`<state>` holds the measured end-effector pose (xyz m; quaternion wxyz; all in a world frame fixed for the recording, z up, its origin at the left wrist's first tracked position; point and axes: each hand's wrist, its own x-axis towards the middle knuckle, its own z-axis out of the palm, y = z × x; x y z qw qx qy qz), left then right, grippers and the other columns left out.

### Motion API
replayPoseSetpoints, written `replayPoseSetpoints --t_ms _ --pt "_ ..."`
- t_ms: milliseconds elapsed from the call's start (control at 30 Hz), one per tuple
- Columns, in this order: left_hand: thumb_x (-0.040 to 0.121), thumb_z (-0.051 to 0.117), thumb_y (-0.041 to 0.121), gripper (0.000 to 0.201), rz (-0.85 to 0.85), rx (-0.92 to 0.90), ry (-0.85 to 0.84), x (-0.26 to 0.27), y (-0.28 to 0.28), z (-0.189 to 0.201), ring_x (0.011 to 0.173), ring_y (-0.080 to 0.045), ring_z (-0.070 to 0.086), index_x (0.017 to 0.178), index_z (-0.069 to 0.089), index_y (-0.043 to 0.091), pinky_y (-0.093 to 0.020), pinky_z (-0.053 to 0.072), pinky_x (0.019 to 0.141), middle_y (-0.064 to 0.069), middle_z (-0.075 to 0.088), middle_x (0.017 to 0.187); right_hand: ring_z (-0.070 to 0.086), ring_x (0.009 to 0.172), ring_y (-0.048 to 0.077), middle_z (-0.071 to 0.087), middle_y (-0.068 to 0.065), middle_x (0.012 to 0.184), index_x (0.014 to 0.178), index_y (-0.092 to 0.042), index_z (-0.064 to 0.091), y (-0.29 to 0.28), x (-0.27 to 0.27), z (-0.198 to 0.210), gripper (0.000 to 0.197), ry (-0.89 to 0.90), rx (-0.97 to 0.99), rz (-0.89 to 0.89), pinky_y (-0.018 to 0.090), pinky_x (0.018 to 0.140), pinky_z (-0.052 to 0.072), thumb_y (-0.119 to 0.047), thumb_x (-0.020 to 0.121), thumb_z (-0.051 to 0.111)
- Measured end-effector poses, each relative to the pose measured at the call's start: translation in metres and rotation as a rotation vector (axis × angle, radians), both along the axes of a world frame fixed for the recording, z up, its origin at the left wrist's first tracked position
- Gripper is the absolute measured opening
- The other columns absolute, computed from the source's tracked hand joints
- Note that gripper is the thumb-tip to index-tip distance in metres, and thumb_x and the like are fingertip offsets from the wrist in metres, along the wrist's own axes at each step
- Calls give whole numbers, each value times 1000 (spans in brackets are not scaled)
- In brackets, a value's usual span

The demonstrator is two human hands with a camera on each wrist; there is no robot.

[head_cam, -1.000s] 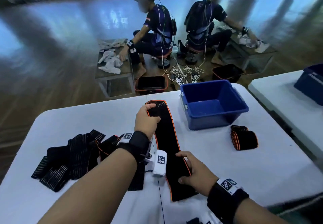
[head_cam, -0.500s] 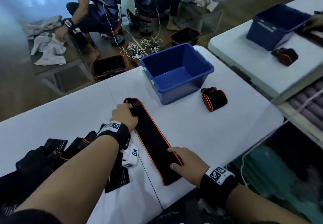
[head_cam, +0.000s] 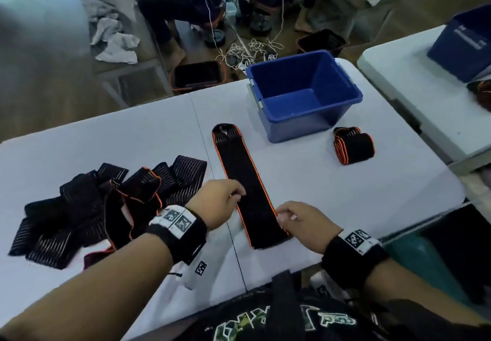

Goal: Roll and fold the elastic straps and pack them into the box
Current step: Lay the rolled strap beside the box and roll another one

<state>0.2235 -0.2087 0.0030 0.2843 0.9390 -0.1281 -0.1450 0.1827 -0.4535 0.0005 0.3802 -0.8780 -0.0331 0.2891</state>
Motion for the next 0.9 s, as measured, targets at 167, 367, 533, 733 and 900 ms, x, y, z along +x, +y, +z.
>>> replayPoseSetpoints --t_ms 167,367,533,733,900 --pt "95 59 4 27 74 -7 92 -61 -7 -18 105 -12 66 113 73 16 -14 46 91 4 73 112 59 90 10 65 0 107 119 -17 64 1 7 -7 27 6 -6 62 5 70 41 -11 95 53" --pt "74 86 23 43 237 -72 56 -97 -17 -27 98 -9 63 115 71 22 -11 45 87 10 70 105 62 95 16 60 3 113 123 -14 63 -5 9 -10 41 -7 -71 248 16 79 48 -1 85 54" --pt "78 81 31 18 341 -152 -7 -109 -34 -21 91 -5 63 94 76 23 -27 52 83 11 73 97 59 82 18 58 1 96 100 -13 72 -8 10 -13 16 -74 -100 310 32 82 49 -23 87 70" --pt "97 57 35 31 510 -63 54 -105 -45 -24 82 -17 62 79 69 13 -38 50 79 0 69 82 42 58 18 48 8 60 63 -8 52 -7 18 -21 43 -85 -85 227 30 56 32 -37 94 59" --pt "101 51 34 41 589 20 56 -97 -56 -20 74 -19 61 71 67 12 -31 44 70 -3 67 74 38 57 19 40 7 59 59 -5 45 -1 20 -21 50 -80 -121 197 32 57 32 -38 96 54"
